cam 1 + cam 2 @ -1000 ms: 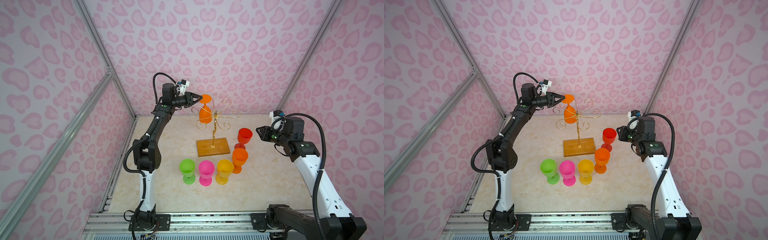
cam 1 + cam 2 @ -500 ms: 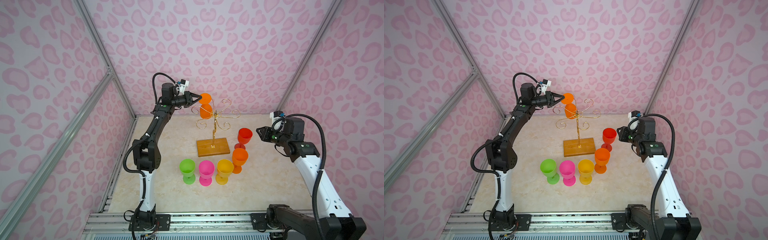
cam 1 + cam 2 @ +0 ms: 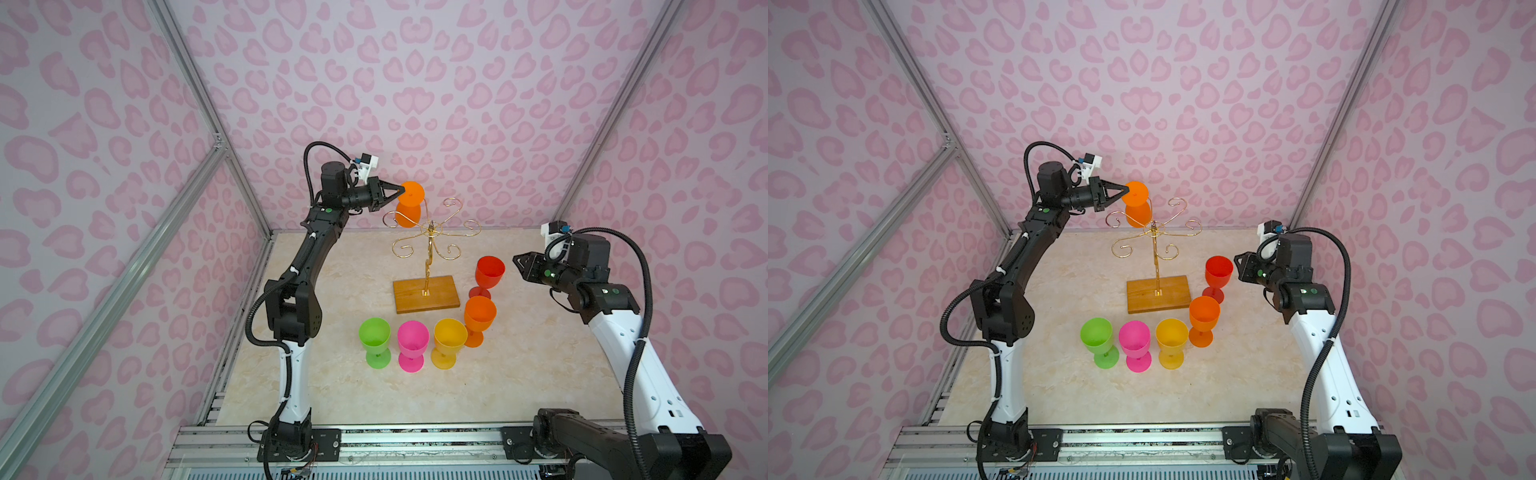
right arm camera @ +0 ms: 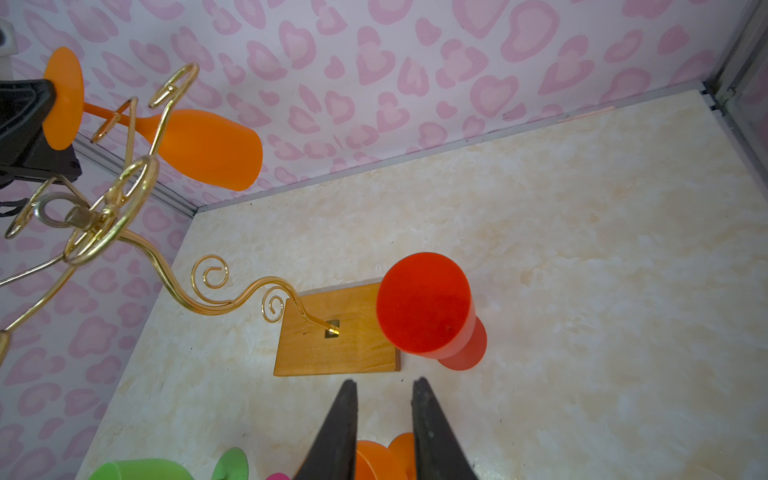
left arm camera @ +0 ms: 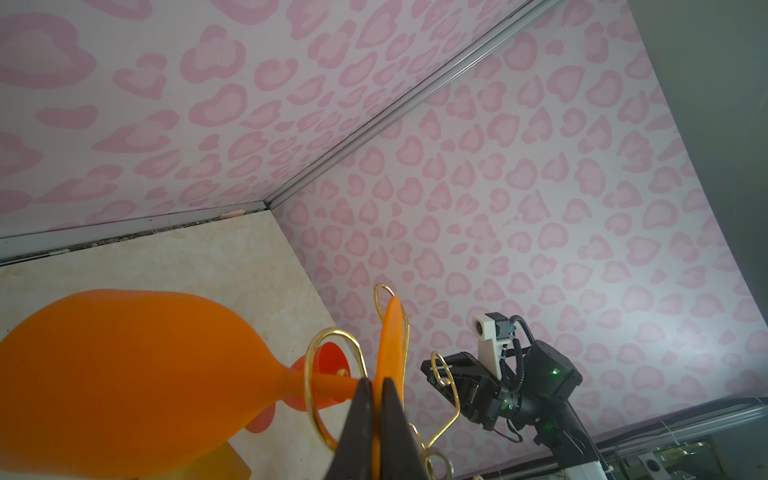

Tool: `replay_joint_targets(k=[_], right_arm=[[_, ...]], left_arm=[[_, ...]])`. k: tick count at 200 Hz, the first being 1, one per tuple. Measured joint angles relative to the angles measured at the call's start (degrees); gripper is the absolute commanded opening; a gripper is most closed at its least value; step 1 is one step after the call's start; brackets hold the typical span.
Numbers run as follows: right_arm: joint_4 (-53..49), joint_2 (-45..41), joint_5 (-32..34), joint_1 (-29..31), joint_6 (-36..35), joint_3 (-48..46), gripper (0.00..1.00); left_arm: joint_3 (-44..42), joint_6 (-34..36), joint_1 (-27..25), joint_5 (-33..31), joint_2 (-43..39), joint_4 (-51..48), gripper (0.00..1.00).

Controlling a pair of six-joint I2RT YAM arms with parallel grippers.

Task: Take the wine glass off the wine glass rack
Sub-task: 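Move the left gripper onto the foot of the hanging orange glass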

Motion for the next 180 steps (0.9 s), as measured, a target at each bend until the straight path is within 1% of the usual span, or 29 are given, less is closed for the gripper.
replay_joint_targets(k=[105,180], right_arm=[[0.8,0.5,-1.1,0.0,0.4,0.0,0.25],[1.2,0.6,-1.3,-0.1,0.4,-0.9,0.25]], left_arm=[[2.3,-7.6,-0.5,1.3,3.0,6.2,0.02],[2.8,-8.7,-1.6,2.3,3.4,8.6,0.02]])
